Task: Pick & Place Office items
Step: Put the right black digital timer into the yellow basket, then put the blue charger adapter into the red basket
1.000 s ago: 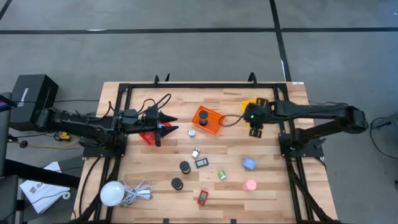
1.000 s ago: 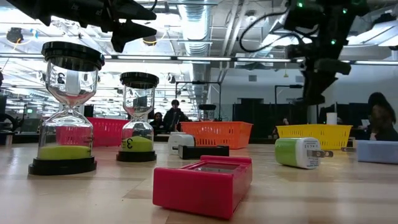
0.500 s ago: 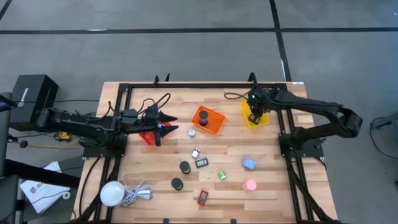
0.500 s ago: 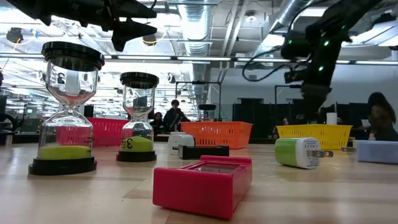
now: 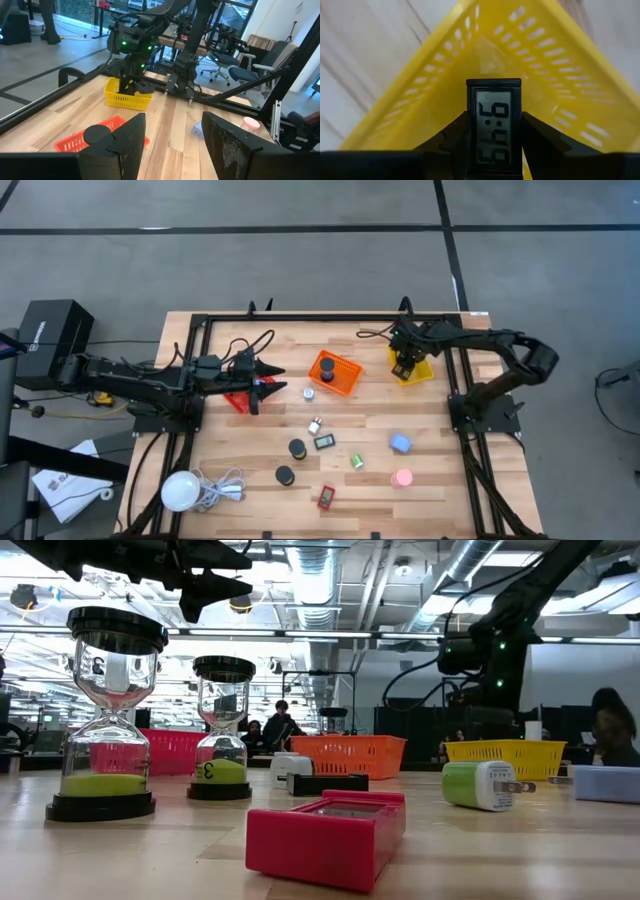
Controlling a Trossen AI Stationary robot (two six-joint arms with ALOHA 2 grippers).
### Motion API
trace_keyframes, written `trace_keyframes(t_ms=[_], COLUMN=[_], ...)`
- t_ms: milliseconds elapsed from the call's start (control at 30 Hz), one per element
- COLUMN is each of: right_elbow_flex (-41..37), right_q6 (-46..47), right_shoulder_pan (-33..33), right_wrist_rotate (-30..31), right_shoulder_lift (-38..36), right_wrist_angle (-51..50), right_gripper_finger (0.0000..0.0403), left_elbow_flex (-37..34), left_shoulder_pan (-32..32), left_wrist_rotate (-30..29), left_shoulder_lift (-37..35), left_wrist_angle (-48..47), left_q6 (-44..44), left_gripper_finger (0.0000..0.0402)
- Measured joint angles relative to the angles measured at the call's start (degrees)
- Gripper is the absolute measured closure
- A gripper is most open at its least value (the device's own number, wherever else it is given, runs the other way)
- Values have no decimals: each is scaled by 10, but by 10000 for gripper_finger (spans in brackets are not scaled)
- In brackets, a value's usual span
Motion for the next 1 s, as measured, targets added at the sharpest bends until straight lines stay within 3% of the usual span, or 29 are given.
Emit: trace_keyframes(t_ms=[167, 600, 1000], right_elbow_flex=[0, 0, 104], right_q6=[1, -9, 11], right_shoulder_pan=[0, 1, 6], right_wrist_rotate=[0, 2, 2], right_shoulder_lift=[3, -1, -1], right_wrist_angle=[1, -9, -149], right_gripper_finger=[254, 175, 191], left_elbow_flex=[0, 0, 0], left_shoulder_pan=[0, 0, 0], left_wrist_rotate=[0, 0, 0], left_shoulder_lift=[0, 0, 0], left_wrist_angle=[0, 0, 1], left_q6=[0, 0, 0], left_gripper_finger=[211, 211, 211])
